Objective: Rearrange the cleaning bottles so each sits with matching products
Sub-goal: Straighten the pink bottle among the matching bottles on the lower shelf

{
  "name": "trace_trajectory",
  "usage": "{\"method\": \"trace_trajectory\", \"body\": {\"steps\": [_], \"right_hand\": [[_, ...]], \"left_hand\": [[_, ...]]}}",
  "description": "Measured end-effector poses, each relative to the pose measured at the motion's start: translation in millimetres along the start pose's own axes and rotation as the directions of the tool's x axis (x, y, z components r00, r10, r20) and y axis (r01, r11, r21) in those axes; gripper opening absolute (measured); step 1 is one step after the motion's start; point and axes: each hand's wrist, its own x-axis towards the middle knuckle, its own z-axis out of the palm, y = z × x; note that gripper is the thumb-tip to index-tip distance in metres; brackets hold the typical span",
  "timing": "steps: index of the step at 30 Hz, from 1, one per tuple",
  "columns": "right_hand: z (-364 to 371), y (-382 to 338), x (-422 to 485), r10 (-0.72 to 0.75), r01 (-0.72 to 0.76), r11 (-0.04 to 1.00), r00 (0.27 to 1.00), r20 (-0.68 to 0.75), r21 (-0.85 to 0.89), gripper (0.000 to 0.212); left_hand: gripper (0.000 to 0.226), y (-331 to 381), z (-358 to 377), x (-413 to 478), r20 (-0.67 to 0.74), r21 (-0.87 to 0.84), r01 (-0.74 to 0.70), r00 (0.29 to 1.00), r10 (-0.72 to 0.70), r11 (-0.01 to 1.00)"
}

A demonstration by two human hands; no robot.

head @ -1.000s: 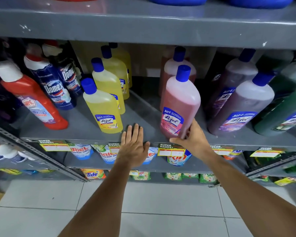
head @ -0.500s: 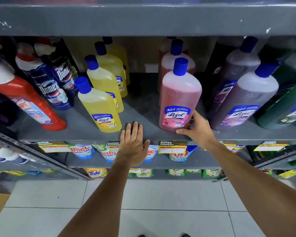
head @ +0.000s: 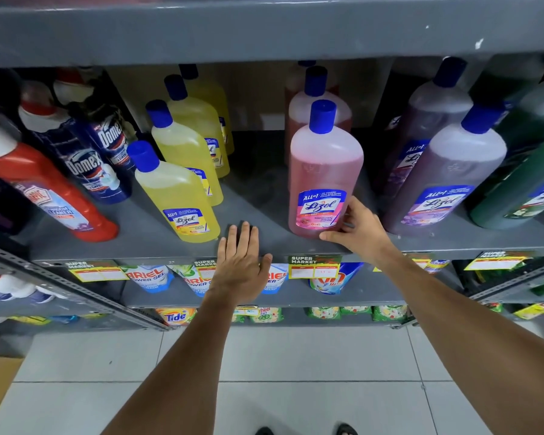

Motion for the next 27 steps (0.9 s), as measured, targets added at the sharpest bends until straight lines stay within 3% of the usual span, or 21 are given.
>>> {"method": "trace_trajectory", "body": {"steps": [19, 22, 25, 27], "right_hand": [[4, 5, -4, 0.001, -0.001, 1.0, 0.999, 0.038, -0.018, 0.066], [17, 2, -16, 0.009, -0.007, 0.998, 0.999, -0.032, 0.06, 0.08], [29, -4, -38, -0.01, 0.013, 1.0, 0.982, -0.19, 0.017, 0.101], [33, -12, -55, -0.131, 0.127, 0.991, 0.951, -0.28, -0.035, 0.103]], "left_hand": [[0.07, 0, -3, 1, 0.045, 0.0, 0.013, 0.999, -0.013, 1.0], [0.069, 1, -6, 1, 0.058, 0.013, 0.013, 0.998, -0.014, 1.0], [0.071, 5, -12, -3, 0.048, -0.016, 0.043, 0.998, -0.042, 0.999], [0.074, 11, -19, -14, -0.056, -0.066, 0.036, 0.998, -0.04, 0.997]]}}
